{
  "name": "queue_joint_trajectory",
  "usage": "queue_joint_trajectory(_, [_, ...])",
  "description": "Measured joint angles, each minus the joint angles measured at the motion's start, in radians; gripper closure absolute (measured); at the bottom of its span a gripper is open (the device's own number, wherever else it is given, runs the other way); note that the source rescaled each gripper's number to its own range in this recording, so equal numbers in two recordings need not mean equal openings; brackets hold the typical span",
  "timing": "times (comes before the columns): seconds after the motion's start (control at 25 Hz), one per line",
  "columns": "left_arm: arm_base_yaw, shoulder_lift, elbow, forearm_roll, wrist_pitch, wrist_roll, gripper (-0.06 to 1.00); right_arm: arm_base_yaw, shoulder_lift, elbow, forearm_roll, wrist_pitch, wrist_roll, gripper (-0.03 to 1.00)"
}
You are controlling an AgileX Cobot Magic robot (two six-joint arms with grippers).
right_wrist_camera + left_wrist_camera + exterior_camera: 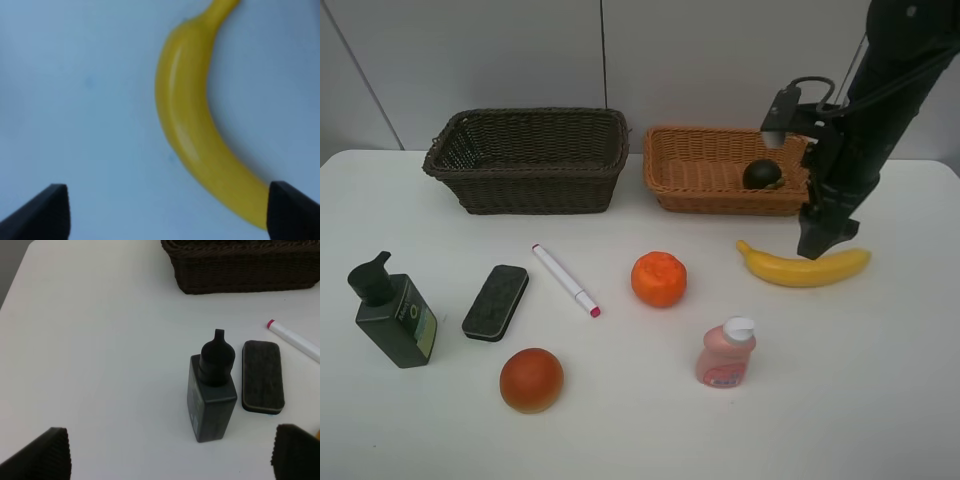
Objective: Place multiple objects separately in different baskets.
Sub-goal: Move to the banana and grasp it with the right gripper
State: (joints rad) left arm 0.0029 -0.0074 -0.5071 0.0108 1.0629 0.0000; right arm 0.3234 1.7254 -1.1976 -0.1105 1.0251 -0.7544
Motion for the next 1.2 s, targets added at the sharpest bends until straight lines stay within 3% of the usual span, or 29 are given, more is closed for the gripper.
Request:
queue_joint_trajectory(0.16, [0.0, 0.0, 0.0, 0.0, 0.0, 0.0, -0.06, 0.0, 0.014, 0.082, -0.02, -0.147, -0.012, -0.01])
queue_joint_trajectory(0.6, [0.0, 0.0, 0.0, 0.0, 0.0, 0.0, -0.06, -0.019, 0.205, 0.1, -0.043, -0.316, -0.015, -0.01])
queue_joint_trajectory(1.2, [0.0, 0.0, 0.0, -0.001, 0.0, 0.0, -0.06, -0.063, 0.269, 0.1, -0.026, -0.363, -0.015, -0.01])
